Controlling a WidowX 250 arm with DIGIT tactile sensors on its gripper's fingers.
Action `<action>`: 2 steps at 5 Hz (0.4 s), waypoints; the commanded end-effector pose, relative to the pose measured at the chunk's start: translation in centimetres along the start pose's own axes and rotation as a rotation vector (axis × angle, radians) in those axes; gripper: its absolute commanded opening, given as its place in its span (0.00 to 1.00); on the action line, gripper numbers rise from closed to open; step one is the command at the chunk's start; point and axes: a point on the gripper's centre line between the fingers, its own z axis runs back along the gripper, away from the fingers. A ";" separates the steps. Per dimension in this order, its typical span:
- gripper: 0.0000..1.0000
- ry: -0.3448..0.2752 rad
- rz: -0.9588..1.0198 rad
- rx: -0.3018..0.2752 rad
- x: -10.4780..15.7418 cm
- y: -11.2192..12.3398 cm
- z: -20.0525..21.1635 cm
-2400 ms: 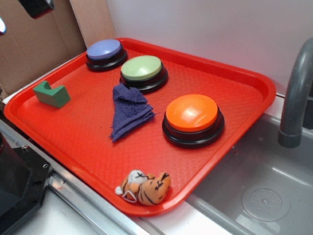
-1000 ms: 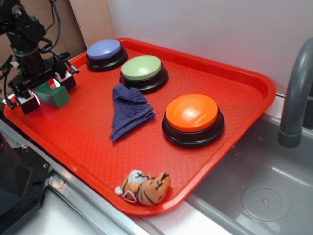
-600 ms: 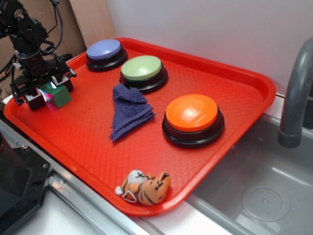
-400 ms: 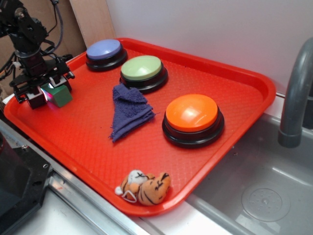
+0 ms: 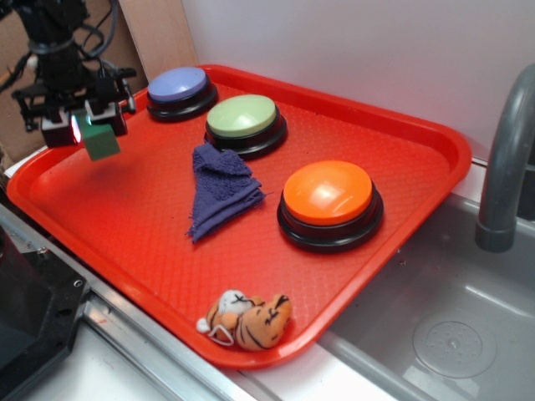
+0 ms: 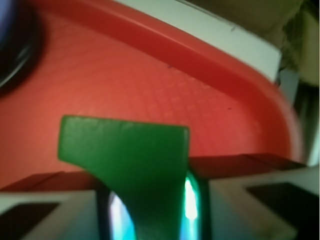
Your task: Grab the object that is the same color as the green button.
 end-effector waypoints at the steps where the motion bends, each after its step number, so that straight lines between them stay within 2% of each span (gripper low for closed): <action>1: 0.00 0.019 -0.495 -0.187 -4.8 -2.1 9.3; 2: 0.00 0.024 -0.698 -0.217 -8.2 -2.6 10.5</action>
